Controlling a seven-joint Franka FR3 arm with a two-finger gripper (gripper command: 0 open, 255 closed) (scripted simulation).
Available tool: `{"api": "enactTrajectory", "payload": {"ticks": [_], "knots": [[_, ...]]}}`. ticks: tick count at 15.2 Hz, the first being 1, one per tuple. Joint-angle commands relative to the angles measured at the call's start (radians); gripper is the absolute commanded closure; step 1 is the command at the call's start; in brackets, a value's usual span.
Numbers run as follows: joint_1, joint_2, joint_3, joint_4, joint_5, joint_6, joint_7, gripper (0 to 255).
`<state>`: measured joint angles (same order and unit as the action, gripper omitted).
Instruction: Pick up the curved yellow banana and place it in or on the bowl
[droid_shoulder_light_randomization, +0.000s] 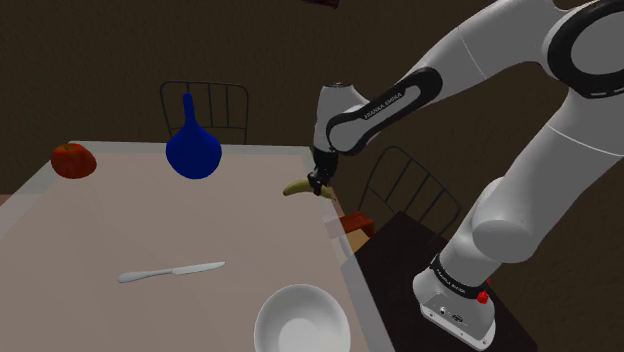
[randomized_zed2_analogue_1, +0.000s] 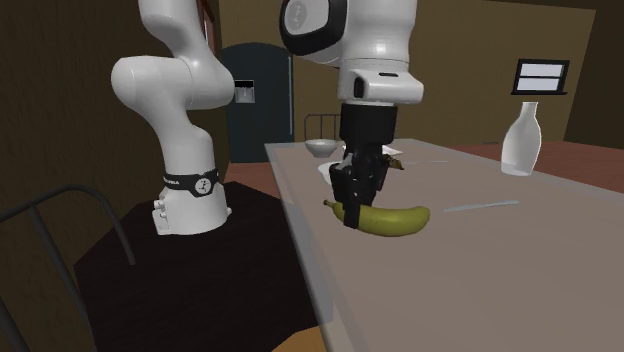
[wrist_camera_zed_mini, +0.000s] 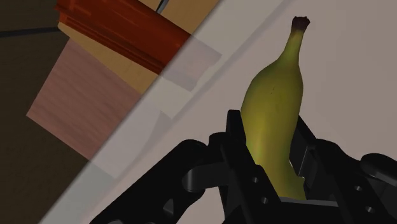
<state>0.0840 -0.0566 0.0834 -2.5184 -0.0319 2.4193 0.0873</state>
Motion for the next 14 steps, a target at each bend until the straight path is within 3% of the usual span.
{"api": "enactTrajectory", "payload": {"ticks": [1,10,14], "knots": [[0.001,-0.024,0.001,0.005,0.004,-0.029,-0.002,255],[0.003,-0.108,-0.001,0.045,0.016,-0.153,-0.013,255],[0.053,-0.189,0.054,-0.036,0.048,-0.154,0.067,255]]}}
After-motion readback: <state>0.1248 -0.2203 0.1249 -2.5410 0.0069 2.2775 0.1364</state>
